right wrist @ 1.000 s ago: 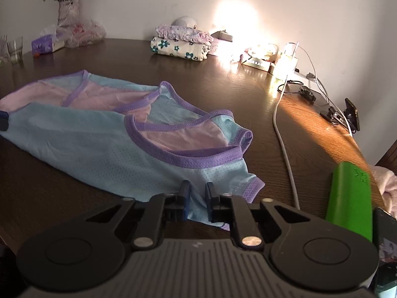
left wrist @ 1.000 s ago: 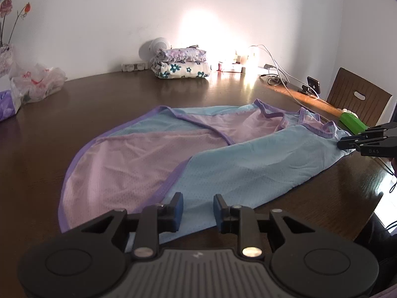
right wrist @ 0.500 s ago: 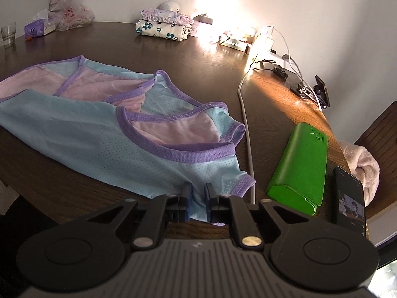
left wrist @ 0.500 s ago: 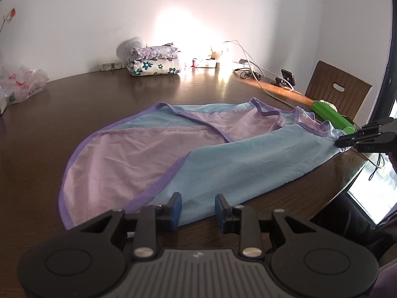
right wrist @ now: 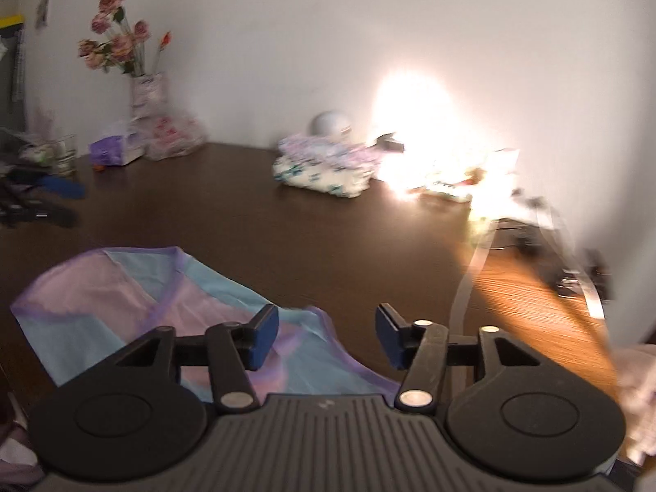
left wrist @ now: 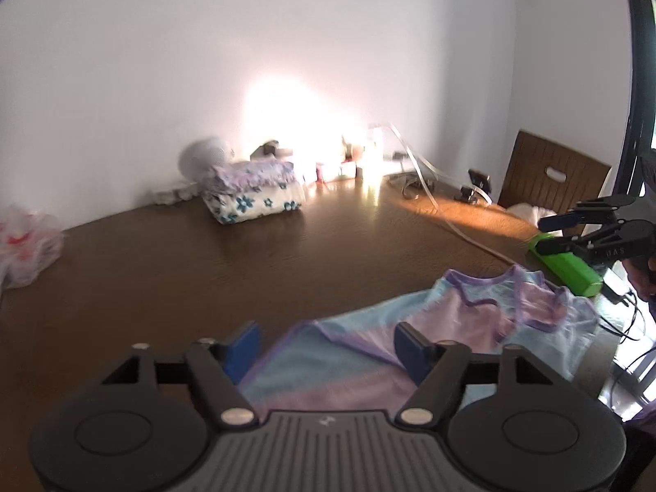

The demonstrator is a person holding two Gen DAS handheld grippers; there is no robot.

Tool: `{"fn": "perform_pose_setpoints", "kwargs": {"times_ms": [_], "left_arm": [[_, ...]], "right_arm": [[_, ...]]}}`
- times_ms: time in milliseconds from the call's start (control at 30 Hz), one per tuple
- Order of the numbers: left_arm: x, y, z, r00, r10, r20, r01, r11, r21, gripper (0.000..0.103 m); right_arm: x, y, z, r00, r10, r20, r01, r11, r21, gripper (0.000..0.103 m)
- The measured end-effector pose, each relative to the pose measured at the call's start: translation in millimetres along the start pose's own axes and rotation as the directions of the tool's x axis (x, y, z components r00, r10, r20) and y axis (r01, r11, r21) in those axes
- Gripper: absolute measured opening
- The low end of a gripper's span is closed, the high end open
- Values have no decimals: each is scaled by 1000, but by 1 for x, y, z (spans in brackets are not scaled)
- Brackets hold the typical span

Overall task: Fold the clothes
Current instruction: 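Grasp the garment end with the left gripper while the right gripper grasps the lavender trim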

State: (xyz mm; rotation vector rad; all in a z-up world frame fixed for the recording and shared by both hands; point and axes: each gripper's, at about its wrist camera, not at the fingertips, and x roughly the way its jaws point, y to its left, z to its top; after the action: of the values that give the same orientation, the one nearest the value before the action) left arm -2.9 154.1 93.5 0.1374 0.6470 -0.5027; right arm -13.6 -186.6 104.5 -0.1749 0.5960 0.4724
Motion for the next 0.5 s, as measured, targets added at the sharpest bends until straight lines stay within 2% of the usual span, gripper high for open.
{"fn": "perform_pose_setpoints", "kwargs": {"times_ms": [100, 200, 300, 367, 400, 433, 467, 500], "left_arm": [[50, 14, 17, 990, -54, -130, 56, 998, 10, 74], [92, 23, 28, 976, -60, -208, 57, 998, -24, 73], [112, 27, 31, 967, -118, -226, 109, 993, -52, 71], [122, 30, 31, 959, -164, -231, 153, 986, -65, 70], [125, 32, 30, 958, -163, -236, 152, 986, -67, 64], [128, 34, 29, 957, -161, -242, 148, 987, -69, 59], [131, 36, 28, 954, -162, -251, 147, 986, -80, 46], [133, 38, 27, 952, -164, -259, 145, 985, -91, 35]], "right_arm": [[48, -2, 12, 998, 36, -59, -34, 999, 42, 55], [84, -11, 16, 996, 10, -92, -1, 995, 104, 55], [109, -24, 11, 989, 17, -145, 8, 985, 175, 54], [118, -30, 4, 985, 24, -168, 12, 979, 206, 48], [118, -30, 1, 986, 33, -165, 3, 977, 213, 47], [118, -30, -3, 986, 41, -161, -5, 976, 219, 42], [117, -29, -6, 986, 48, -160, -12, 975, 221, 32], [118, -28, -8, 985, 52, -164, -15, 976, 219, 27]]}}
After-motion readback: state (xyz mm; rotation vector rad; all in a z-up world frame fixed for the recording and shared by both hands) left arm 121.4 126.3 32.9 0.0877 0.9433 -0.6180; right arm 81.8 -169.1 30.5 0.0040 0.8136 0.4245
